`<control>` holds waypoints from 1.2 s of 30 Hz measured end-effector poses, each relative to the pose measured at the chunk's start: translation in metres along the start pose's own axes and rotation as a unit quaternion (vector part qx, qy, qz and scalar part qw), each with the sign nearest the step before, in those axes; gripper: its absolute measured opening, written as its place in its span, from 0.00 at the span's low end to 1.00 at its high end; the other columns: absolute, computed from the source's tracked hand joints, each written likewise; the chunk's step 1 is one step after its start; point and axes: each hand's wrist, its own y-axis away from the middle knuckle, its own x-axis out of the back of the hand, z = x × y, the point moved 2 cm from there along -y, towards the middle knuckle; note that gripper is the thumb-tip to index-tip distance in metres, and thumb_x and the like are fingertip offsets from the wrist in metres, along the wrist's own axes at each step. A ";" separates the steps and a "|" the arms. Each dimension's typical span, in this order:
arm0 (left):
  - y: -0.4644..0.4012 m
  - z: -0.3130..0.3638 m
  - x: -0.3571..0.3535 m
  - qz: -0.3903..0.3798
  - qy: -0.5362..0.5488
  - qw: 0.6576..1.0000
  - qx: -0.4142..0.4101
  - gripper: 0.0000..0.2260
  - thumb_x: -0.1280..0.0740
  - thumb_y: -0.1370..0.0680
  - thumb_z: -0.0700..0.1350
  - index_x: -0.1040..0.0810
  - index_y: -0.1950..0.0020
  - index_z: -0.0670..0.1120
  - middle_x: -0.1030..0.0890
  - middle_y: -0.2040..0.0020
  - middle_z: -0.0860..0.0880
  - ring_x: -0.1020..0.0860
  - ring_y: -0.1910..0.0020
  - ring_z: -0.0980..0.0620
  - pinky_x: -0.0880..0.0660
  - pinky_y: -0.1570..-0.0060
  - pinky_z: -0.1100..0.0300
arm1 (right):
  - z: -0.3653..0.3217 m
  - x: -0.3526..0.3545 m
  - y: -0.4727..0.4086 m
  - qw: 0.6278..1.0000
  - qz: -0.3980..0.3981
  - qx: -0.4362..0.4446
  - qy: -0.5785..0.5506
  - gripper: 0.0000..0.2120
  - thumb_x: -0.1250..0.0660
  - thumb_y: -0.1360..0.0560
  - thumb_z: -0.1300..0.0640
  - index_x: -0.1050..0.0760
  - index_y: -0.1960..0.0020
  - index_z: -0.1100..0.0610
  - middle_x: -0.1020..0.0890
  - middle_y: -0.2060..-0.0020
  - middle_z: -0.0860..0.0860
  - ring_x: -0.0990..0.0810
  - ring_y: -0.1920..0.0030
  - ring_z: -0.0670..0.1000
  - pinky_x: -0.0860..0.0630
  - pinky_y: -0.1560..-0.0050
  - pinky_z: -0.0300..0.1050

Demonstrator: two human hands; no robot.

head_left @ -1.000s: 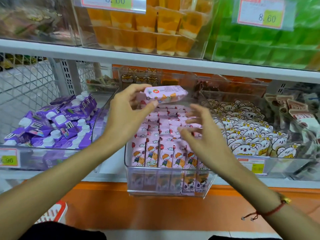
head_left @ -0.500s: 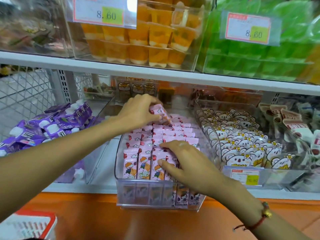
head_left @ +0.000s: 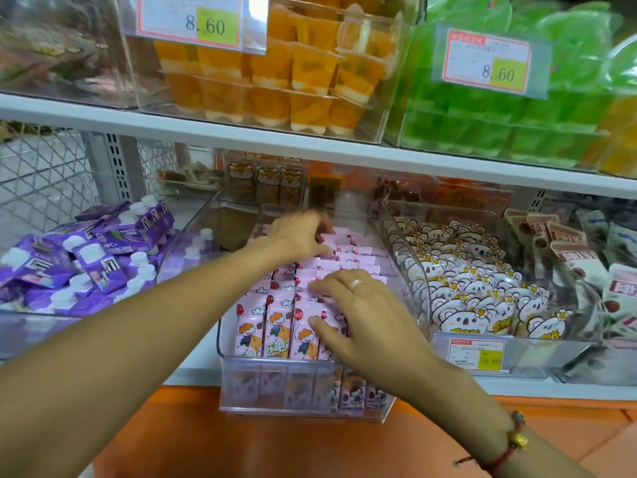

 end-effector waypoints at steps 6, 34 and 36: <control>0.003 -0.003 0.002 -0.116 0.005 0.993 -0.018 0.16 0.42 0.18 0.53 0.19 0.44 0.45 0.20 0.52 0.46 0.24 0.55 0.45 0.29 0.57 0.55 | 0.002 -0.001 0.004 0.999 -0.030 -0.010 0.026 0.18 0.45 0.20 0.43 0.29 0.33 0.48 0.25 0.42 0.46 0.32 0.40 0.47 0.39 0.47 0.40; 0.071 0.015 0.046 0.367 0.508 0.777 0.060 0.07 0.40 0.18 0.43 0.24 0.51 0.41 0.21 0.59 0.49 0.23 0.60 0.58 0.25 0.59 0.64 | -0.004 0.006 0.014 0.992 -0.025 -0.056 -0.106 0.16 0.42 0.22 0.40 0.25 0.41 0.46 0.25 0.45 0.41 0.29 0.43 0.41 0.30 0.47 0.40; 0.091 0.016 0.049 0.389 0.519 0.759 0.056 0.05 0.38 0.19 0.43 0.23 0.51 0.45 0.20 0.58 0.51 0.22 0.59 0.61 0.25 0.59 0.69 | -0.004 0.010 0.011 0.975 0.052 -0.112 -0.186 0.16 0.40 0.26 0.36 0.26 0.49 0.46 0.24 0.52 0.42 0.25 0.50 0.41 0.26 0.50 0.44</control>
